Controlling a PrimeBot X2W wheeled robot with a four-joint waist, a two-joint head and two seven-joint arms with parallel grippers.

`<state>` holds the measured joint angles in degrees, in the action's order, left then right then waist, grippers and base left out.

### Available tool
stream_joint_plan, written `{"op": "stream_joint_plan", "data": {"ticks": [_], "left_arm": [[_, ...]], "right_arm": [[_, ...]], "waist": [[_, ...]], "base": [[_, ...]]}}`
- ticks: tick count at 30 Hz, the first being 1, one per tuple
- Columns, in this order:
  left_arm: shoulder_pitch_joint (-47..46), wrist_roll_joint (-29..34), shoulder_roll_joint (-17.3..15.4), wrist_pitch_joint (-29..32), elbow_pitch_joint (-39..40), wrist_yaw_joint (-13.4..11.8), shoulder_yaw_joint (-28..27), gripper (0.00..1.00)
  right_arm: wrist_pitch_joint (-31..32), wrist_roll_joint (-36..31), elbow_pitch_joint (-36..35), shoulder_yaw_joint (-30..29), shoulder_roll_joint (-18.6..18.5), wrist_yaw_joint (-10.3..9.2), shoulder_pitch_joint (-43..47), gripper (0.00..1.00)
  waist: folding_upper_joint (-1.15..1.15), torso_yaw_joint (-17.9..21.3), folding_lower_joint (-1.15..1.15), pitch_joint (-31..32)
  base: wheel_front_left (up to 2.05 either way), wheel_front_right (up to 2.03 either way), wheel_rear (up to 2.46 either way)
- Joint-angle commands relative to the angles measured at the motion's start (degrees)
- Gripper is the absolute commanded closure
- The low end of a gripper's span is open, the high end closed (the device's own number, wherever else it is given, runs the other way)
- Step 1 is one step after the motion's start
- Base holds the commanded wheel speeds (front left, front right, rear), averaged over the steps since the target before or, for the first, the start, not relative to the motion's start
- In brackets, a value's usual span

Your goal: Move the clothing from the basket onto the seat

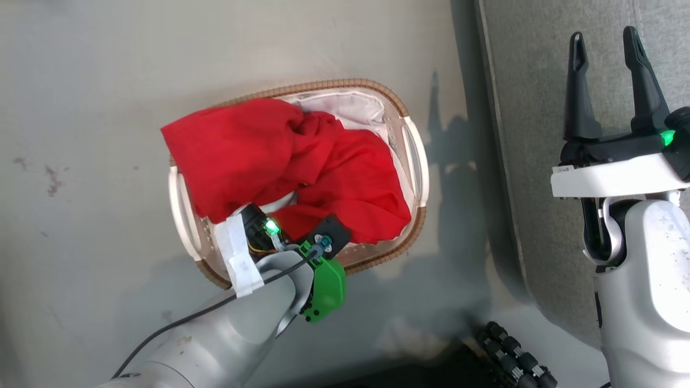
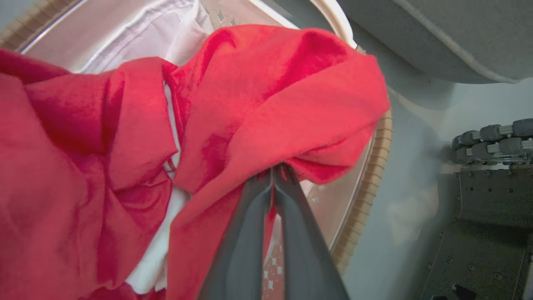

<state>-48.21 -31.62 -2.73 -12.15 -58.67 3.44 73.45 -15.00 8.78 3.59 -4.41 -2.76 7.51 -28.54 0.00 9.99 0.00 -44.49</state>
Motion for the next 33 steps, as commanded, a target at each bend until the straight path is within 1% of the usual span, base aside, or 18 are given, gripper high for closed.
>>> {"op": "stream_joint_plan", "data": {"ticks": [1,9,12,17,25,29,33], "left_arm": [[0.83,-0.18,-0.28,-0.72,0.59,0.07,-0.02,1.00],[3.27,-1.93,-0.27,-3.08,4.58,-1.35,-0.71,1.00],[3.50,-1.67,-0.21,-3.09,7.41,-2.21,-2.48,1.00],[5.12,0.25,-0.26,-3.06,11.09,-2.77,-6.32,1.00],[7.94,4.71,-1.29,-3.09,16.75,-2.19,-13.54,1.00],[9.17,6.88,-2.32,-3.08,19.39,-1.76,-17.04,1.00],[9.20,9.55,-3.72,-3.08,21.00,-0.79,-19.54,1.00]], "right_arm": [[-0.28,-0.42,0.25,-0.30,-0.22,-0.04,0.95,0.00],[-0.28,-2.85,1.25,-1.65,-0.23,-0.04,3.77,0.00],[-0.28,-3.44,1.53,-1.99,-0.24,-0.04,4.93,0.00],[-0.28,-4.33,2.17,-2.61,-0.24,-0.04,6.74,0.00],[-0.28,-5.25,3.18,-3.56,-0.23,-0.04,10.10,0.00],[-0.28,-5.46,3.74,-3.74,-0.23,-0.04,11.99,0.00],[-0.28,-5.42,4.44,-3.72,-0.23,-0.04,13.83,0.00]], "waist": [[0.00,-1.41,0.00,2.34],[0.00,-4.27,0.00,9.42],[0.00,-5.12,0.00,11.91],[0.00,-6.17,0.00,15.89],[0.00,-7.38,0.00,22.90],[0.00,-7.70,0.00,26.34],[0.00,-7.91,0.00,29.53]], "base": [[0.00,0.00,0.00],[0.00,0.00,0.00],[0.00,0.00,0.00],[0.00,0.00,0.00],[0.00,0.00,0.00],[0.00,0.00,0.00],[0.00,0.00,0.00]]}}
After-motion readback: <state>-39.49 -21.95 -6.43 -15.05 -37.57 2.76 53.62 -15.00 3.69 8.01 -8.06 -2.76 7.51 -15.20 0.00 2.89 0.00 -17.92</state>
